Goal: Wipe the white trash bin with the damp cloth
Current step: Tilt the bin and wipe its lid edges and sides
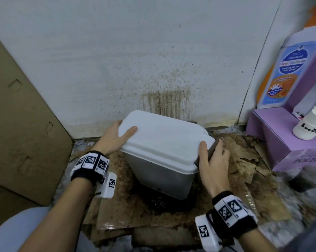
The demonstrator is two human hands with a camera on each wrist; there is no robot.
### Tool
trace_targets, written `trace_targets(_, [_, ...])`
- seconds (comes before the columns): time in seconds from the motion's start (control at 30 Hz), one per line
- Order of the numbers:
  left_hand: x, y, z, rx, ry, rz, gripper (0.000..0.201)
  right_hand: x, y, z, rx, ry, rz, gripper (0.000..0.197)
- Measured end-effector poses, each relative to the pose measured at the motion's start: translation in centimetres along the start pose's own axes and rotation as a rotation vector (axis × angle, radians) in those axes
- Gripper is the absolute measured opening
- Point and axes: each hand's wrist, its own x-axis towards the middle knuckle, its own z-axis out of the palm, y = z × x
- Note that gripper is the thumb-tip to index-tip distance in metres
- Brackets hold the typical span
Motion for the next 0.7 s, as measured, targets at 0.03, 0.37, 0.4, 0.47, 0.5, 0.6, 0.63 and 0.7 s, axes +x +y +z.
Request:
trace_targets(0.03, [0.2, -0.1, 0.1, -0.012, 0.008, -0.005, 0.132, -0.3, 0.2, 0.2, 0.017, 0.012, 0.006, 0.074])
trace_targets(0.37, [0.7, -1.0, 2.5, 0.077, 0.172, -0.108, 0.119, 2.2, 2.3, -1.6, 0.084, 0.159, -0.057, 0.044])
trace_targets(0.4, [0.5, -1.1, 2.9, 0.134, 0.206, -0.119, 0.113, 2.5, 2.3, -2.0, 0.086, 0.167, -0.054, 0.042])
trace_targets(0.47, [-0.1, -1.2, 3.6, 0.168, 0.263, -0.138, 0.1, 3.3, 2.1, -3.0, 0.056, 0.198, -0.081, 0.04])
trace_targets(0.5, [-0.4, -1.0, 4.0, 0.148, 0.289, -0.152, 0.095, 3.8, 1.8, -3.5, 0.032, 0.211, -0.101, 0.04])
trace_targets(0.6, [-2.0, 0.3, 5.4, -0.038, 0.367, -0.249, 0.1, 5.6, 0.1, -4.9, -0.046, 0.155, -0.166, 0.035])
trace_targets(0.63, [-2.7, 0.8, 6.0, -0.136, 0.398, -0.292, 0.105, 6.3, -0.4, -5.1, -0.08, 0.099, -0.19, 0.035])
trace_targets(0.7, [-3.9, 1.9, 7.2, -0.315, 0.421, -0.366, 0.112, 8.0, -1.1, -5.2, -0.155, -0.054, -0.249, 0.04])
